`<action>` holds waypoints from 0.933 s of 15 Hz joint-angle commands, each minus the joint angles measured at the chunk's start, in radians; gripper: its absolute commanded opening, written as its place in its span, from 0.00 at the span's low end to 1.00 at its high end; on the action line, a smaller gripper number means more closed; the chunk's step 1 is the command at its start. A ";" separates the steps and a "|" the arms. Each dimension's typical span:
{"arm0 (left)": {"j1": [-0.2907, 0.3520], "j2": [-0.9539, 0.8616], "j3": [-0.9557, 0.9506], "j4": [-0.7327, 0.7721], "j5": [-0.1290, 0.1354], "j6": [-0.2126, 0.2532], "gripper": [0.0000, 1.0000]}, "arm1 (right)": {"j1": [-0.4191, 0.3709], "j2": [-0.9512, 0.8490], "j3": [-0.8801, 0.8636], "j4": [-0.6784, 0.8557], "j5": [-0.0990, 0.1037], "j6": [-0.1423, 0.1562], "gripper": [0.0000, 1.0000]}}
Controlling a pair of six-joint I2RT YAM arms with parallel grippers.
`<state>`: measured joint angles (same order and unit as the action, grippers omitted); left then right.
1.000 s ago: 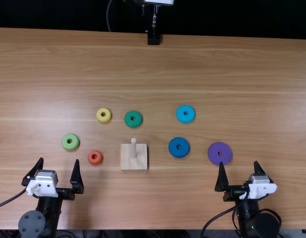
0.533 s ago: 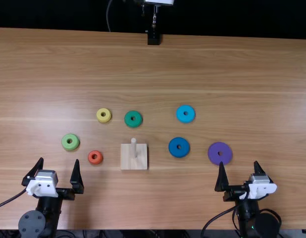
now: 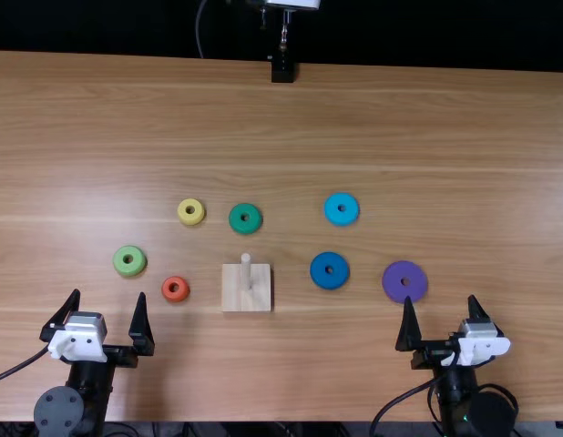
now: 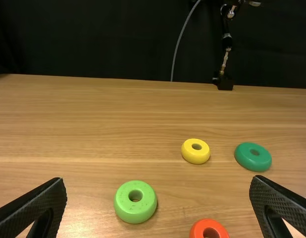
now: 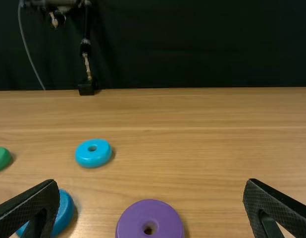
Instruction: Build the Hanoi tower: stack the rings onto the peg from bottom to top in this color order: purple, dark blue, light blue, dark green, light green, yellow, orange.
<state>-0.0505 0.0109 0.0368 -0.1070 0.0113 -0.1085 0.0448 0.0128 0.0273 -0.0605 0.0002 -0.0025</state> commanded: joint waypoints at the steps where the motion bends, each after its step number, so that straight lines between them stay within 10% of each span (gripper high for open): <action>1: 0.012 -0.011 -0.037 -0.003 0.000 0.007 1.00 | -0.010 -0.013 0.003 0.046 0.007 -0.005 1.00; 5: 0.012 -0.011 -0.037 -0.003 0.000 0.007 1.00 | -0.013 -0.013 0.079 0.139 -0.024 -0.014 1.00; 14: 0.012 -0.011 -0.037 -0.003 0.000 0.007 1.00 | 0.000 0.381 0.445 -0.034 -0.013 -0.005 1.00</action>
<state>-0.0505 0.0109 0.0368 -0.1066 0.0113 -0.1078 0.0448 0.3744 0.4393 -0.1112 -0.0082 -0.0120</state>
